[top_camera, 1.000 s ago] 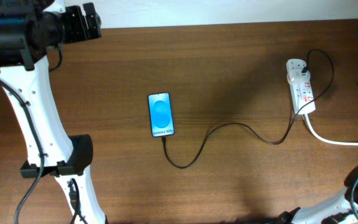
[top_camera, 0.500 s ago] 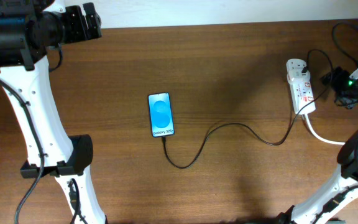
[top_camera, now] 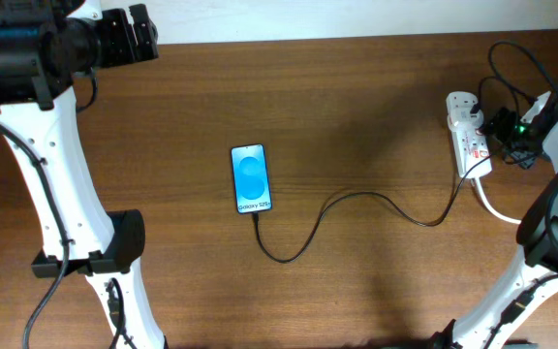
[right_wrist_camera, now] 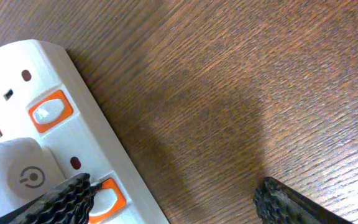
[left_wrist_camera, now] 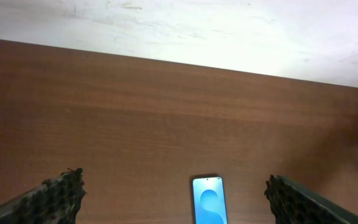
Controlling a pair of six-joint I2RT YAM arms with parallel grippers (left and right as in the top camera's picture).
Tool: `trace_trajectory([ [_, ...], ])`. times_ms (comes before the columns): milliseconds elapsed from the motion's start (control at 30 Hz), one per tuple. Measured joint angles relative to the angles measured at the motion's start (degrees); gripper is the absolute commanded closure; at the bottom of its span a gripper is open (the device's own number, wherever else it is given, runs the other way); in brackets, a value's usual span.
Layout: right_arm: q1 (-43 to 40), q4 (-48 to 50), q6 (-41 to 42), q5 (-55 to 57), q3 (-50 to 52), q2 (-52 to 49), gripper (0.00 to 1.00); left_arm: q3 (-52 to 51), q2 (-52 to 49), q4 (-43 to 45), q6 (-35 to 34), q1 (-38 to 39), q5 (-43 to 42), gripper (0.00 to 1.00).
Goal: Plug charger to phone and switch on socket
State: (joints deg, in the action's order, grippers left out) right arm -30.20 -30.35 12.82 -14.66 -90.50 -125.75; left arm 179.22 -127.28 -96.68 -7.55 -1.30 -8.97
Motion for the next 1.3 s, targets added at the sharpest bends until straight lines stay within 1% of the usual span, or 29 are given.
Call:
trace_trajectory([
  [533,0.09,-2.67,0.5,0.35,-0.7,0.0,0.13,0.0,0.0,0.0,0.0,0.0,0.0,0.01],
  [867,1.79,-4.28,0.94,5.14,-1.49,0.22,0.12,0.0,0.0,0.0,-0.02,0.0,0.0,0.01],
  [1033,2.12,-6.88,0.9,5.16,-1.55,0.68,0.12,0.0,0.0,0.0,0.0,0.0,0.0,0.01],
  [1200,2.08,-7.17,0.9,5.6,-1.62,0.76,0.03,0.0,0.0,0.02,0.0,0.0,0.0,0.01],
  [1233,1.79,-8.39,0.92,5.44,-2.05,0.76,0.01,0.0,0.0,0.0,0.0,0.0,0.0,0.01],
  [1300,1.14,-12.83,0.74,4.72,-3.67,0.46,0.01,0.0,0.0,0.02,0.0,0.0,0.0,0.01],
])
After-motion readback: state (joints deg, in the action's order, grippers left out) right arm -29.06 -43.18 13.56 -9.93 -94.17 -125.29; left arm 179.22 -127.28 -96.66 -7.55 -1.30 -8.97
